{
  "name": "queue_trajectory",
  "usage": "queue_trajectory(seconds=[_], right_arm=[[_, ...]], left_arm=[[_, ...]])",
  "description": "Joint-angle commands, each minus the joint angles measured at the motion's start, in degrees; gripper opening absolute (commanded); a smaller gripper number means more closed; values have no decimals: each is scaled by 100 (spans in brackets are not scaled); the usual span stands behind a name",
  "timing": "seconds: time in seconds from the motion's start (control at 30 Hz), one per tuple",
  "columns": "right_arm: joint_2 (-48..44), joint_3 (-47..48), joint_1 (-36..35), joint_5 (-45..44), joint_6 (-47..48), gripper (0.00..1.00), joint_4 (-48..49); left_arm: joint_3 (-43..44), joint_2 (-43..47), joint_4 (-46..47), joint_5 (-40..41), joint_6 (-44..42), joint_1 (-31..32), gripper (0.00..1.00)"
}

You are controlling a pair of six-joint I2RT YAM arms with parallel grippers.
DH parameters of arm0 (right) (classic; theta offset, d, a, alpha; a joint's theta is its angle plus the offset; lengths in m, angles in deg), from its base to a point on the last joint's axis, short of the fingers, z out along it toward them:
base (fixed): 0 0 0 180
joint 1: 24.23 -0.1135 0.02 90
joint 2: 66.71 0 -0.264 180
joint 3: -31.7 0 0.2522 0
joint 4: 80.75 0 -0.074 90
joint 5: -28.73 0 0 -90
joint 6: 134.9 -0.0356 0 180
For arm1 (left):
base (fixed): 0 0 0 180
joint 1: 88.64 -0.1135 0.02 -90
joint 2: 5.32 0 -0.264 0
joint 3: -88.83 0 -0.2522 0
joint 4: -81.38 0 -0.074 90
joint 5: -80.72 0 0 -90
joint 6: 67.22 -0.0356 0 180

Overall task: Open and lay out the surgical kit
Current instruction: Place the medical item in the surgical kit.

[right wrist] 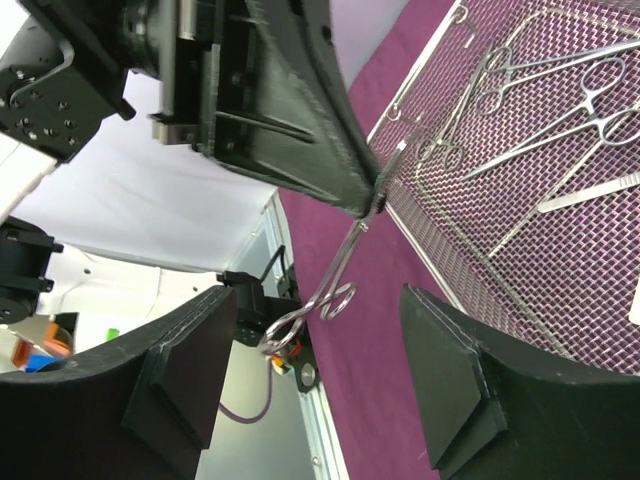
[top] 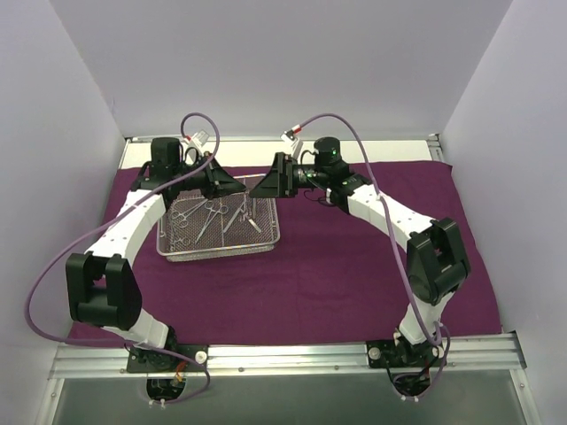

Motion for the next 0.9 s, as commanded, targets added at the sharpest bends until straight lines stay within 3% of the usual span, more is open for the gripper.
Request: queue_trajectory(seconds=[0.0, 0.23, 0.57, 0.87], right_arm=[[-396, -173, -6, 215, -302, 66, 723], [-458, -551, -6, 321, -917, 62, 1603], [-370, -815, -15, 417, -1576, 53, 2517], [-282, -763, -59, 435, -1568, 44, 2562]], left_arm=[[-48, 330, 947, -267, 461, 89, 2], [-443, 479, 1886, -408, 1067, 221, 2], [-576, 488, 2397, -522, 1384, 300, 2], [-619, 444, 2696, -627, 1604, 335, 2]])
